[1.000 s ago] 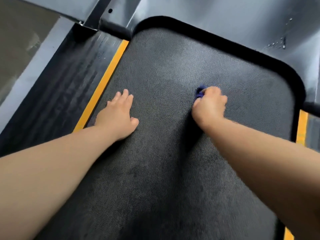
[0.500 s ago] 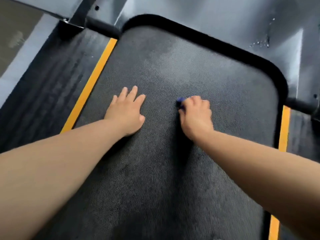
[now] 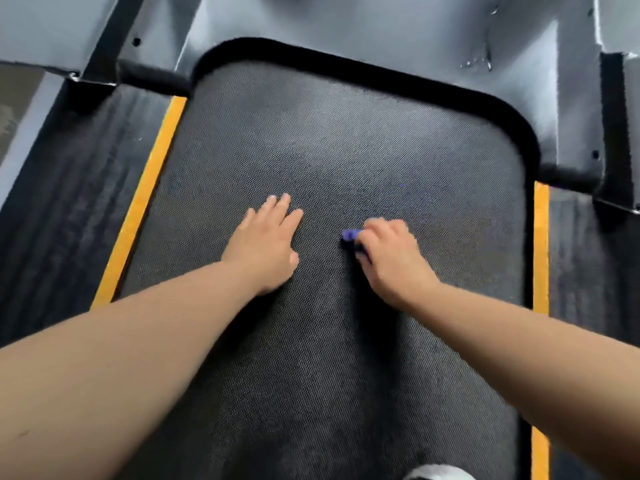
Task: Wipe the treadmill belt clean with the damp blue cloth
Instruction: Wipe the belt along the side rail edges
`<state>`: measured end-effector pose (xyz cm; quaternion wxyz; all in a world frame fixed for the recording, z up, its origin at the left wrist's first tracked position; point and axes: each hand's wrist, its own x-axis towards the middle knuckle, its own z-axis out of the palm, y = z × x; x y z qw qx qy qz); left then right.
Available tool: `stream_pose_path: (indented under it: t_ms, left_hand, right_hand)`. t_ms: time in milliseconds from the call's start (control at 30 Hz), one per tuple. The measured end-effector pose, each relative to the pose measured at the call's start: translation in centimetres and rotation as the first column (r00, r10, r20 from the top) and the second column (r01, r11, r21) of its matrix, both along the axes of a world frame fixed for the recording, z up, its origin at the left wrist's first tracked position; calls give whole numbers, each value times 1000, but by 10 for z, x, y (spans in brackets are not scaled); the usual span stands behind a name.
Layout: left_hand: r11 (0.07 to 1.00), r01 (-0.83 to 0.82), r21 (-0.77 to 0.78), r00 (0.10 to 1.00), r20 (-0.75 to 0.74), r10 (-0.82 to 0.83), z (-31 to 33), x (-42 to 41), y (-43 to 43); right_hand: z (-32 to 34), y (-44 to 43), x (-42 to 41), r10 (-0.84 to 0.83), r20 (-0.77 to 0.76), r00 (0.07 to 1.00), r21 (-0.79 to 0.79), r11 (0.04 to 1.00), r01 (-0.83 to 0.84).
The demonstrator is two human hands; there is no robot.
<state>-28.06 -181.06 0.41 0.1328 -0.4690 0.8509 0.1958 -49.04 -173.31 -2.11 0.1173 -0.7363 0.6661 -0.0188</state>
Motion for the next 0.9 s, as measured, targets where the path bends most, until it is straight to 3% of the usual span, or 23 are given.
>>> stream_pose_path:
  t_ms: [67,100,167,200,233,267,300,367,433,467,500,567,633,700,767,833,900]
  left_hand:
    - [1000,25,-6,1000,14,-25,1,-3,0]
    - [999,43,-6,999,30,-42,0,-3,-1]
    - [998,61,-13,996,63,-61,-3,-4,-1]
    - [998,57,-18,996,71,-56,-4,-6,0]
    - [999,48,-23,996,74,-46,-5,-8,2]
    - [999,40,-27,997,73,-38,-6,-10,4]
    - [999,32,-29,997,69,-30,-6,-12,6]
    - [999,19,-29,998,52,-17,-6,-11,5]
    - [999,34,-32,999,31,-33,-6,-7,2]
    - [998,48,-30,999,23,-47,-5,-4,0]
    - [998,57,-24,998,18,-57,-5,-3,0]
    - [998,60,-14,998,11,-59,-5,-2,0]
    - [999,43,-14,999,8,-43,-4,-2,1]
    - [999,32,-12,1000,1,-31,-4,-4,1]
    - [1000,19,-9,1000,-13,-19,-3,-4,4]
    - [1000,15,-1,999,-38,-15,-1,-4,5]
    - [1000,13,18,998,-57,-12,3,-3,5]
  right_hand:
    - [-1,19,-29,219,-12,976,-18,975,-220]
    - [-3,19,-47,175,-44,984,-46,983,-177]
    - [-1,5,-64,-242,-21,970,-124,963,238]
    - [-1,-7,-65,-502,-4,865,-136,857,497]
    - [0,-21,-58,-657,-14,754,-101,751,653]
    - [3,-30,-45,-699,-87,709,-75,715,696]
    - [6,-35,-31,-638,-139,757,-75,769,635]
    - [5,-30,-8,-290,-55,955,-92,954,284]
    - [-3,-4,-8,69,51,996,-85,994,-64]
    - [-5,9,-17,154,63,986,-67,986,-150]
    - [-8,19,-33,163,46,986,-74,984,-159]
    - [-6,25,-67,-100,41,994,-105,989,104]
    - [-6,7,-88,-469,56,882,-122,873,472]
    - [-4,-20,-76,-582,3,813,-124,806,578]
    - [1,-31,-36,-465,28,885,-85,881,466]
    - [-5,-15,0,-180,64,982,-80,979,185]
    - [-5,12,5,109,120,987,-103,990,-97]
